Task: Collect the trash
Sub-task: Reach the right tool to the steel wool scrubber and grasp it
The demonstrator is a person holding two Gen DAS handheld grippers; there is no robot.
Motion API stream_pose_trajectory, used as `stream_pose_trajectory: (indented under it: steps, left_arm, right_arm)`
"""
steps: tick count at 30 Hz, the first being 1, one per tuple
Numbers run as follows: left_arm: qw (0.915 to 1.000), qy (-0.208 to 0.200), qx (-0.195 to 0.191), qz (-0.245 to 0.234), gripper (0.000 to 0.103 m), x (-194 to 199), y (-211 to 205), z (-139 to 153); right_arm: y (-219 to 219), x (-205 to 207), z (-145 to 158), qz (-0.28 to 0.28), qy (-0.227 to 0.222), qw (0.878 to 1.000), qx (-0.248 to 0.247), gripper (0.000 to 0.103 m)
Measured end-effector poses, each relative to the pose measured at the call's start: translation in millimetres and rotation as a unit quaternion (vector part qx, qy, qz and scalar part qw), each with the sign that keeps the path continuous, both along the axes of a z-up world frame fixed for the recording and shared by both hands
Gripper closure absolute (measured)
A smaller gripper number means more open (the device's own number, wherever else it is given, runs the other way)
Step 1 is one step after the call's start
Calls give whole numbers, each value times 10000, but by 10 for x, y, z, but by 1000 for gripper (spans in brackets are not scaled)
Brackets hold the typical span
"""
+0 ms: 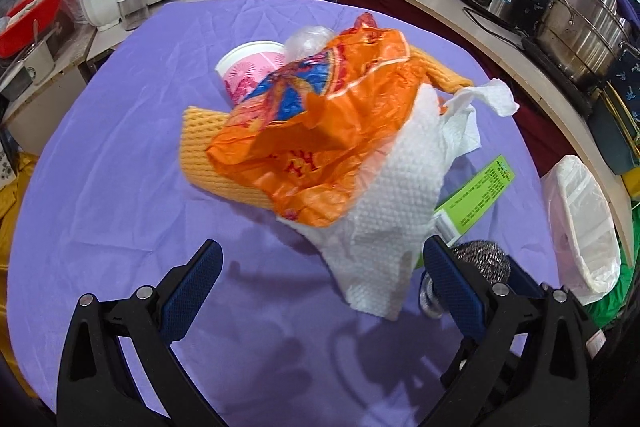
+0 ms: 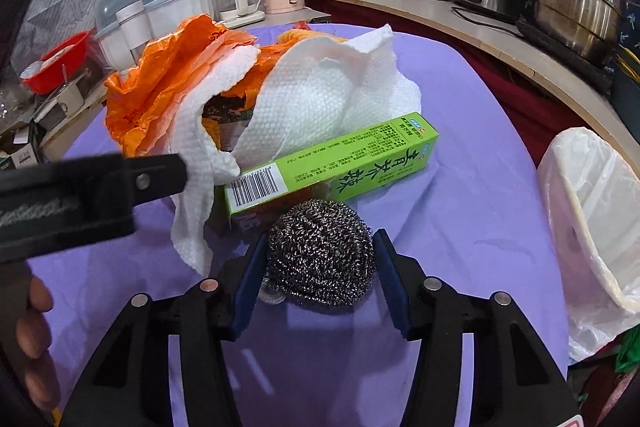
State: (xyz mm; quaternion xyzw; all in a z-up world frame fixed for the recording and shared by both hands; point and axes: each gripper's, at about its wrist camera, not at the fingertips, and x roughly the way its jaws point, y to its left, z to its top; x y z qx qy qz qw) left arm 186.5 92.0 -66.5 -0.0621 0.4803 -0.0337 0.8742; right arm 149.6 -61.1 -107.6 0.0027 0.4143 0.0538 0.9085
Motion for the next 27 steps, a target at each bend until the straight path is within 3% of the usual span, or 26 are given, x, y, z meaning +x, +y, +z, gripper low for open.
stream_pose_trajectory:
  steps: [10,15,18,19,20,27]
  left_arm:
    - [9996,1,-268,79,8,217,-206,2]
    - [9995,76,-303,2,41,227,-198,-32]
    - [9995,186,-251,-108,70,206,-200,-82]
    - [9993,223,-247,-165,84,183,-198,-93]
    - [9993,241,-223,-204,89,156,-190,-95]
    - [9994,76,-134,-313,95,-229,-102,41]
  right_arm:
    - [-185,-198,121,-194,-70,9997,158,53]
    - [-245,-254,156,-271,-79,9994,175,53]
    - [-268,-294,175,-299,-94,9993,191,53]
    - [-282,-303,184,-305,-97,9993,196,53]
    - [-288,-324,192,-310,-105,9993,196,53]
    - [-318,-548,333,-319,-247,9990,205,53]
